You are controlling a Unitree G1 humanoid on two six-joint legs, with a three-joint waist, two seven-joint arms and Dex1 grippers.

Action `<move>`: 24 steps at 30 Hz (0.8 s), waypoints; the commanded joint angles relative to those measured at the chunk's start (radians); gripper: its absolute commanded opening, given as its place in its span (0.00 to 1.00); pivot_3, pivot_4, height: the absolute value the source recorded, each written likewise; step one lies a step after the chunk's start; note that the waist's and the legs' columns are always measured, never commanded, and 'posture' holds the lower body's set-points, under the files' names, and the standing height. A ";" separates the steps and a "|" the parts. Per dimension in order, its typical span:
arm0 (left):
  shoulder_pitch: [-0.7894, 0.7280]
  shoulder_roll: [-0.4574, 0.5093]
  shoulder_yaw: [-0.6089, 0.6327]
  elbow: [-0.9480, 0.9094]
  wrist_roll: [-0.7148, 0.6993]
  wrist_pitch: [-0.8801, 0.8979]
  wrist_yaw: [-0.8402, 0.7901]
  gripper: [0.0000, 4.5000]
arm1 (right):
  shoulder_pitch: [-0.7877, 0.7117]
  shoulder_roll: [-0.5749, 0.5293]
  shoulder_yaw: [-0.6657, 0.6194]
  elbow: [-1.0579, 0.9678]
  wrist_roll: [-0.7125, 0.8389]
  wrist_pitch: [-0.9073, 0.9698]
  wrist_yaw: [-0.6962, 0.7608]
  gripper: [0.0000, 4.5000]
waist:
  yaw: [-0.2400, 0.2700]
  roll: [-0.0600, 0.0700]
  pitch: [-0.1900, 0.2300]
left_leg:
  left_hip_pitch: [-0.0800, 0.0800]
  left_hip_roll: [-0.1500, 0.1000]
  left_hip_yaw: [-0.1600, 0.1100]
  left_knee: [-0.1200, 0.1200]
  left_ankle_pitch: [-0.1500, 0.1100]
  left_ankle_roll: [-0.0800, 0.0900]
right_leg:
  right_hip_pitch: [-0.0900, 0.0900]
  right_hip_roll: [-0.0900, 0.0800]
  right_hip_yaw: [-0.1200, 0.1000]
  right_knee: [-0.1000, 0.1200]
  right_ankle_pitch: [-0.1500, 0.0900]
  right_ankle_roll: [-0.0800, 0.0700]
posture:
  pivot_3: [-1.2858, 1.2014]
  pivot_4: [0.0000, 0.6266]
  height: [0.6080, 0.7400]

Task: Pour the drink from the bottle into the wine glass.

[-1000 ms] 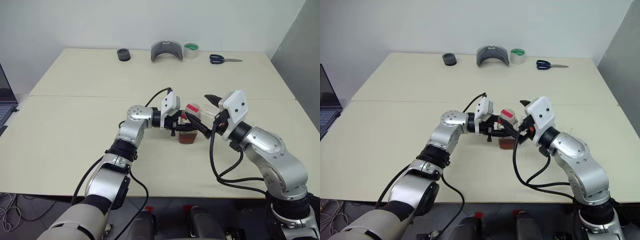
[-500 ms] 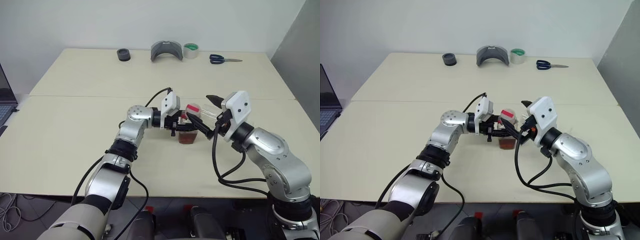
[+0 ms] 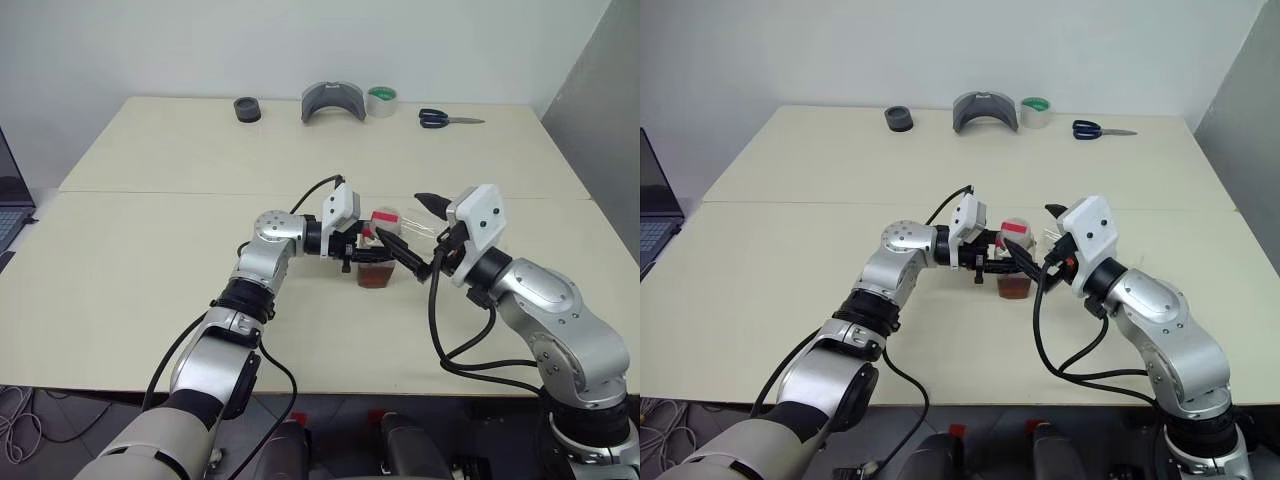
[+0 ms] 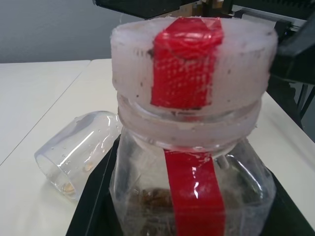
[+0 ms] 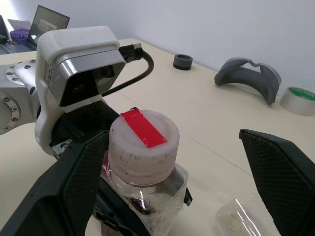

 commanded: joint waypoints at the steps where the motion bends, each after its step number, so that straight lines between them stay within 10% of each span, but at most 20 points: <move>1: -0.009 0.001 0.011 -0.032 -0.015 -0.021 -0.007 0.40 | -0.004 -0.008 -0.035 -0.031 0.002 -0.006 -0.010 1.00 | 0.000 0.000 0.000 | 0.000 0.000 0.000 0.000 0.000 0.000 | 0.000 0.000 0.000 0.000 0.000 0.000 | 0.52 0.24 1.00; 24: -0.006 0.001 0.010 -0.035 -0.015 -0.021 -0.007 0.40 | 0.004 -0.015 -0.041 -0.040 0.015 0.001 -0.005 1.00 | 0.000 0.000 0.000 | 0.000 0.000 0.000 0.000 0.000 0.000 | 0.000 0.000 0.000 0.000 0.000 0.000 | 0.52 0.24 1.00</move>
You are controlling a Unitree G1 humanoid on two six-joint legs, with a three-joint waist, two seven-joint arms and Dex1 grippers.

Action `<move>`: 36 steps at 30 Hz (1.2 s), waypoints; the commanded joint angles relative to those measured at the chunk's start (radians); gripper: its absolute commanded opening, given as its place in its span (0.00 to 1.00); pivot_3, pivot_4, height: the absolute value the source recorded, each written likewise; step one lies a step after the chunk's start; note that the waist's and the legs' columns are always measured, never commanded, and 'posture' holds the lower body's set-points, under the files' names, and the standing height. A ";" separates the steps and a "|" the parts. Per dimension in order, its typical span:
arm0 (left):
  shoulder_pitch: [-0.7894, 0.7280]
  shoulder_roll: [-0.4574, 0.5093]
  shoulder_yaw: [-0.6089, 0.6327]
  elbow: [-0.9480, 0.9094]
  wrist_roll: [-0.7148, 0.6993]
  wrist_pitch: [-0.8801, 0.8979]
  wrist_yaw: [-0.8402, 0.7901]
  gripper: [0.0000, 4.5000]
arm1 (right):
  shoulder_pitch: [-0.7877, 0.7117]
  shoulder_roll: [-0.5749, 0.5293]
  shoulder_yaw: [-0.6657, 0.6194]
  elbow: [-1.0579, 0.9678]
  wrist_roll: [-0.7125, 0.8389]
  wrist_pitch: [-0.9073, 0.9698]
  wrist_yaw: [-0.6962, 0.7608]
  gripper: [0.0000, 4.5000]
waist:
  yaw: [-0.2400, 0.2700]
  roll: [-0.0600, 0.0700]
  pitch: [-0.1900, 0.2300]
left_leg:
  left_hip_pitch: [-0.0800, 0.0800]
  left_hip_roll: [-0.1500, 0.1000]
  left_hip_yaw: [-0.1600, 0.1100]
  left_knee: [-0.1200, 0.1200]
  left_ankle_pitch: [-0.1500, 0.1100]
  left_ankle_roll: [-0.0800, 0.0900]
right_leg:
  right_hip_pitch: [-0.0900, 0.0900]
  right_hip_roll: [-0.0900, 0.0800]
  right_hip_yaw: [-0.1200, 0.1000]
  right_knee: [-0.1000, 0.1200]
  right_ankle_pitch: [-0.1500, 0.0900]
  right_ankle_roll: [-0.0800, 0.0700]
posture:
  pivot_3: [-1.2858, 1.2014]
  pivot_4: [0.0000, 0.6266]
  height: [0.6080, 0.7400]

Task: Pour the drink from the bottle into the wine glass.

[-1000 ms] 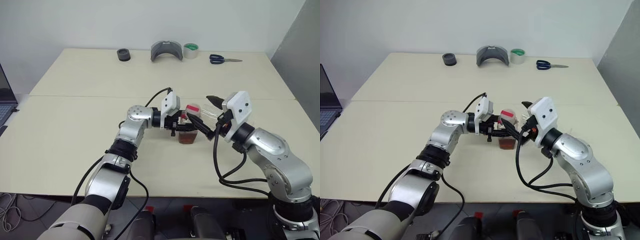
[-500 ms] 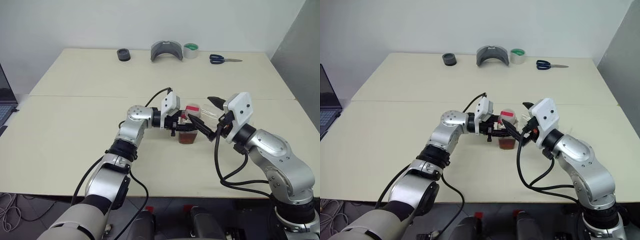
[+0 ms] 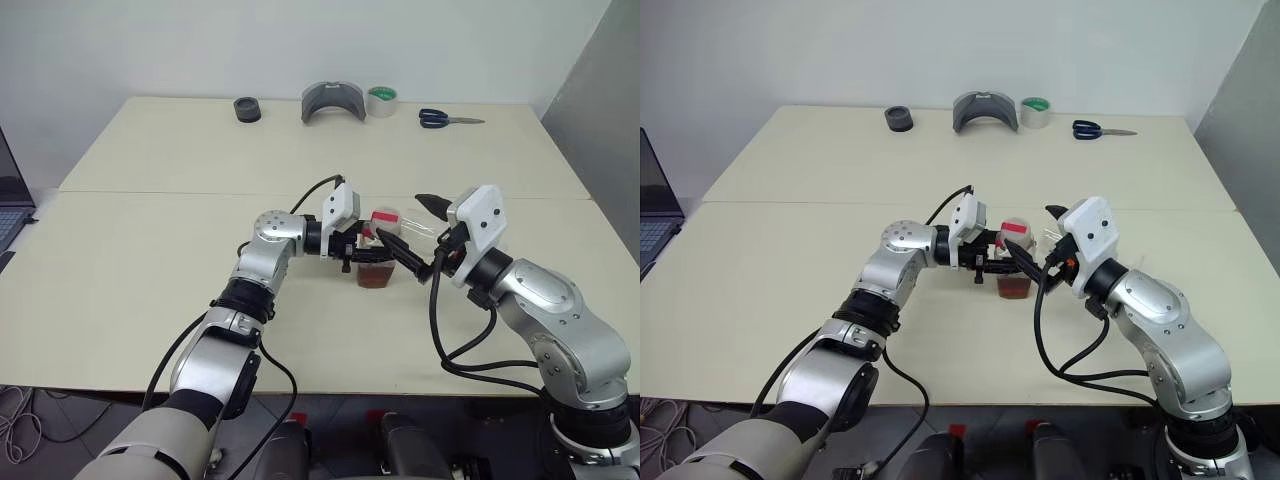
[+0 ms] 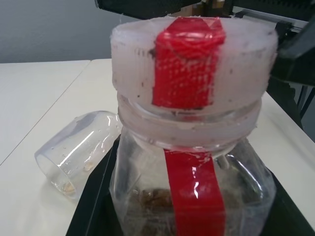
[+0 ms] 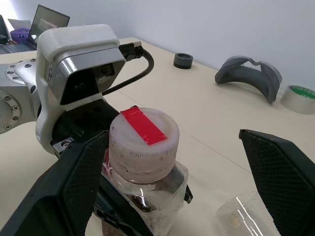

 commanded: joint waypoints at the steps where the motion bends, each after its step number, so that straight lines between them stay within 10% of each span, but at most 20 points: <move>1: -0.006 0.001 0.009 -0.035 -0.015 -0.021 -0.007 0.40 | 0.000 -0.012 -0.037 -0.038 0.007 -0.004 -0.006 1.00 | 0.000 0.000 0.000 | 0.000 0.000 0.000 0.000 0.000 0.000 | 0.000 0.000 0.000 0.000 0.000 0.000 | 0.52 0.24 1.00; 36: 0.000 -0.001 0.006 -0.041 -0.013 -0.024 -0.009 0.40 | 0.014 -0.035 -0.039 -0.068 0.053 0.008 0.007 1.00 | 0.000 0.000 0.000 | 0.000 0.000 0.000 0.000 0.000 0.000 | 0.000 0.000 0.000 0.000 0.000 0.000 | 0.52 0.24 1.00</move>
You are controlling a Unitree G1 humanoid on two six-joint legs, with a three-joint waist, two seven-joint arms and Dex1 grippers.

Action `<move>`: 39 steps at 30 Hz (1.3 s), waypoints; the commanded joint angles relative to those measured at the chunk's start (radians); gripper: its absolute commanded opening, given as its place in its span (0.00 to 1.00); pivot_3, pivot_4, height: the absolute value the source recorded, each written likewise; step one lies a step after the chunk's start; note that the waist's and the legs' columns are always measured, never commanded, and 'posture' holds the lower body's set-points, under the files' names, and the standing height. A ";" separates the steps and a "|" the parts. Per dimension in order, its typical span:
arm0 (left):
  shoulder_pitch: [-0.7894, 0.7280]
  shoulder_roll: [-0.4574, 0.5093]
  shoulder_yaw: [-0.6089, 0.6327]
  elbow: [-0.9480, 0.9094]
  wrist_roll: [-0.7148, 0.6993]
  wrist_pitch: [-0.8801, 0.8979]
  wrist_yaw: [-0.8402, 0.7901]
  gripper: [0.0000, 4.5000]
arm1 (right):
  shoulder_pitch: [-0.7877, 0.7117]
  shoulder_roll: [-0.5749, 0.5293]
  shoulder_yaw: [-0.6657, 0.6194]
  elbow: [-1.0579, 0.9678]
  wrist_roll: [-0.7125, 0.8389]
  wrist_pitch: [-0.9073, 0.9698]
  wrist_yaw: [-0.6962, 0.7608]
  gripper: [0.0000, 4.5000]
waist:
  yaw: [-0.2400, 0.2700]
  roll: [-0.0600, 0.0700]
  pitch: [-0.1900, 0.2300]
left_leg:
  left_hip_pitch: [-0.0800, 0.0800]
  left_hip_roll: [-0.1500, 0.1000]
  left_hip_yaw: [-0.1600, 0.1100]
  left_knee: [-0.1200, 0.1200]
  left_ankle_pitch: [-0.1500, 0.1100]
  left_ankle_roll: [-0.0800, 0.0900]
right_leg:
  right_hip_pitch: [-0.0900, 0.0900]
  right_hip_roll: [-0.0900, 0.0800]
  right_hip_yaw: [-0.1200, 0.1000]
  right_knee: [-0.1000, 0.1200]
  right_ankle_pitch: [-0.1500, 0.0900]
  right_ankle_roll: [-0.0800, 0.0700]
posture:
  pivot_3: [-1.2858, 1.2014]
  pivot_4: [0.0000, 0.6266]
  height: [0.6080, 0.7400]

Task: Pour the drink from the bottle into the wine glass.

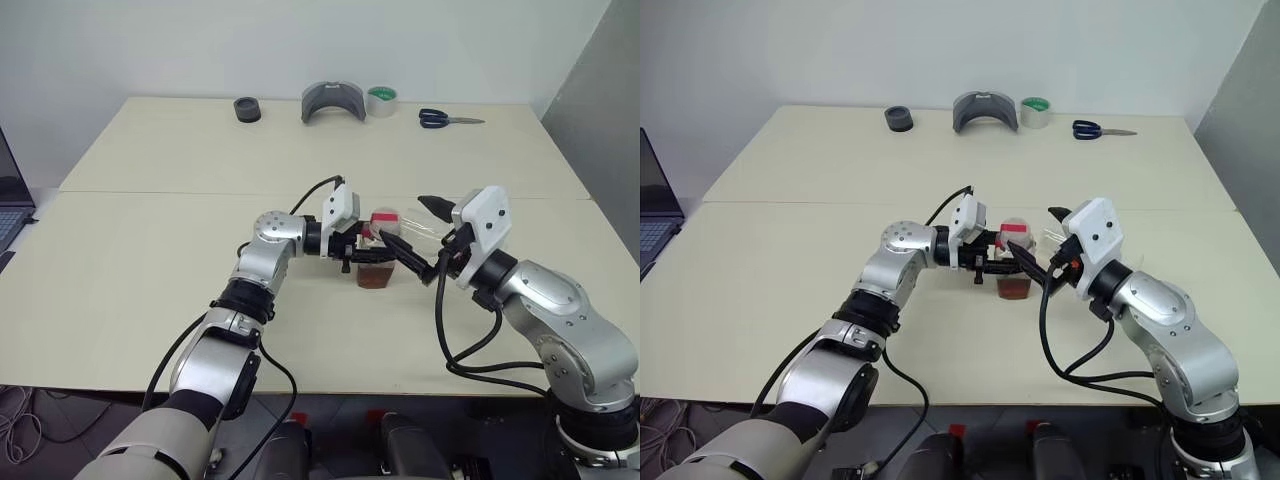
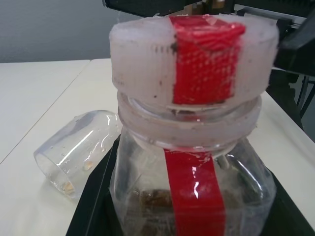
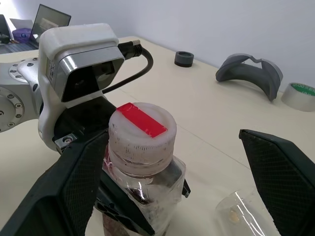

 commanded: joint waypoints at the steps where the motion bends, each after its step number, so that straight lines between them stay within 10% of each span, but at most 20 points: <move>1: -0.003 -0.001 0.006 -0.041 -0.013 -0.021 -0.007 0.40 | 0.003 -0.012 -0.023 -0.061 0.026 0.004 0.010 1.00 | 0.000 0.000 0.000 | 0.000 0.000 0.000 0.000 0.000 0.000 | 0.000 0.000 0.000 0.000 0.000 0.000 | 0.52 0.24 1.00; 29: 0.003 -0.006 0.004 -0.046 -0.014 -0.029 -0.003 0.40 | -0.129 0.003 0.020 0.075 0.083 0.057 0.041 1.00 | 0.000 0.000 0.000 | 0.000 0.000 0.000 0.000 0.000 0.000 | 0.000 0.000 0.000 0.000 0.000 0.000 | 0.52 0.24 1.00; 39: 0.004 -0.012 0.003 -0.044 -0.013 -0.033 0.003 0.40 | -0.121 0.003 0.036 0.069 0.076 0.058 0.052 0.40 | 0.000 0.000 0.000 | 0.000 0.000 0.000 0.000 0.000 0.000 | 0.000 0.000 0.000 0.000 0.000 0.000 | 0.52 0.24 1.00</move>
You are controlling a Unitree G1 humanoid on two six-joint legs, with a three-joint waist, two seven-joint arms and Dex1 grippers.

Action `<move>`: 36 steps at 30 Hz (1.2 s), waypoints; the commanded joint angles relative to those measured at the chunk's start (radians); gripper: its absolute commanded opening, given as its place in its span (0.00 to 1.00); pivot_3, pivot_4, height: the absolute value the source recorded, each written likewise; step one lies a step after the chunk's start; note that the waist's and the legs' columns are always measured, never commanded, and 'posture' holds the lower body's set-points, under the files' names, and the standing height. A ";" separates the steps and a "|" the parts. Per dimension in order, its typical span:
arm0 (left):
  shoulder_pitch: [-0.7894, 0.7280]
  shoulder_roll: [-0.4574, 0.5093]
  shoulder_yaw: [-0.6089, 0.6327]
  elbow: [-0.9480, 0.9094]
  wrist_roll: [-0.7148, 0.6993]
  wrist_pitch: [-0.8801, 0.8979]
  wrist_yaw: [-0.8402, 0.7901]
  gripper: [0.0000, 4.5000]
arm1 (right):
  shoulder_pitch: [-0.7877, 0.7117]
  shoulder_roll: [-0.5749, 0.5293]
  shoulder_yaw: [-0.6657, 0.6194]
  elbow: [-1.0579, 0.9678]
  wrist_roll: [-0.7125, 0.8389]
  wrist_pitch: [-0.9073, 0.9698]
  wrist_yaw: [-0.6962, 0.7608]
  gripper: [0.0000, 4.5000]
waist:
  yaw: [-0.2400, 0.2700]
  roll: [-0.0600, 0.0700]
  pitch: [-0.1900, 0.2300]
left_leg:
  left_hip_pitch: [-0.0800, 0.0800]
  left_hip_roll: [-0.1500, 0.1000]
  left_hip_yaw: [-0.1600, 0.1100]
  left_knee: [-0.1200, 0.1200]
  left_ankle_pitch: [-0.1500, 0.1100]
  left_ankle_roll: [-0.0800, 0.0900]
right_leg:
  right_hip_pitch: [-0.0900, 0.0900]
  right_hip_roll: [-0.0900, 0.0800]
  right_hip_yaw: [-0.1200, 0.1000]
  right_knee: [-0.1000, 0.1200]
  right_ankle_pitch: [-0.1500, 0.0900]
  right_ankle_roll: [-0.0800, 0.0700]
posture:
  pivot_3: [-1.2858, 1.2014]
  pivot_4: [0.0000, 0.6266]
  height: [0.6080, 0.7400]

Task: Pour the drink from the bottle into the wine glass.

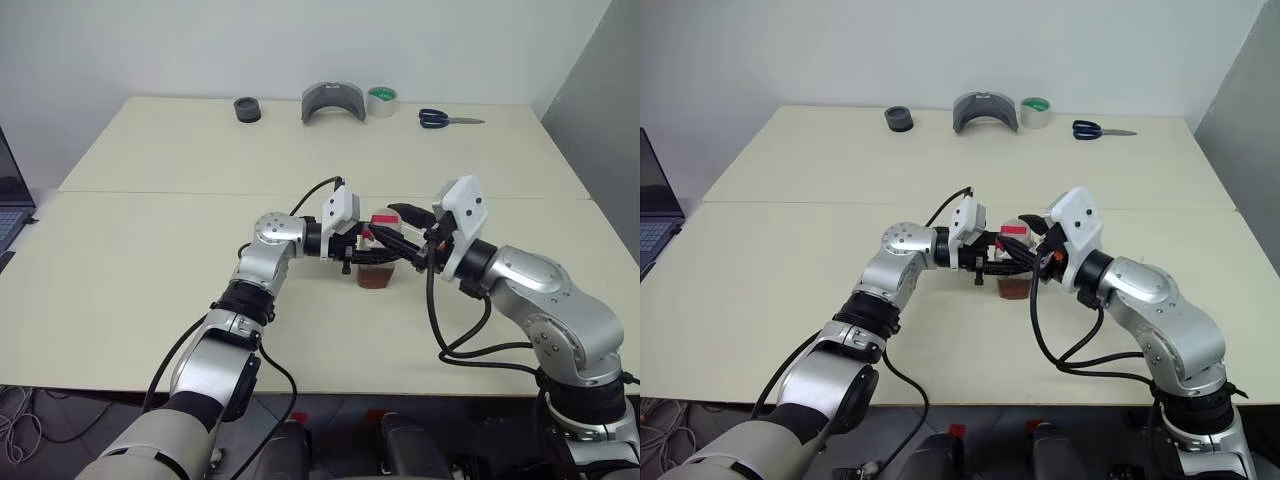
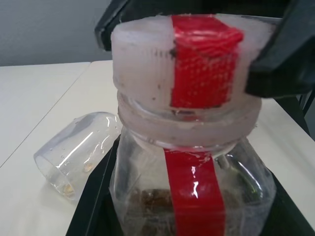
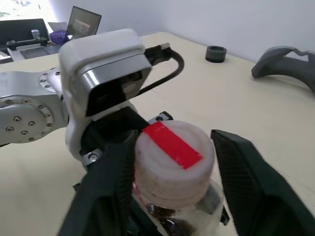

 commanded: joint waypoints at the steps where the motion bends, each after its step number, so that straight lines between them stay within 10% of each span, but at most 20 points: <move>1: -0.006 -0.009 0.004 -0.039 -0.013 -0.016 -0.001 0.40 | -0.007 -0.009 -0.005 -0.022 -0.001 -0.006 0.005 0.40 | 0.000 0.000 0.000 | 0.000 0.000 0.000 0.000 0.000 0.000 | 0.000 0.000 0.000 0.000 0.000 0.000 | 0.52 0.24 1.00; 18: 0.014 -0.006 0.007 -0.066 -0.013 -0.009 0.012 0.39 | -0.019 -0.062 0.066 -0.053 -0.128 -0.136 0.039 0.39 | 0.000 0.000 0.000 | 0.000 0.000 0.000 0.000 0.000 0.000 | 0.000 0.000 0.000 0.000 0.000 0.000 | 0.52 0.24 1.00; 36: 0.030 -0.007 0.014 -0.082 -0.014 -0.006 0.037 0.39 | 0.124 -0.043 -0.197 -0.149 0.005 -0.090 -0.032 0.38 | 0.002 0.000 0.000 | 0.000 0.000 0.000 0.000 0.000 0.000 | 0.000 0.000 0.000 0.000 0.000 0.000 | 0.52 0.24 1.00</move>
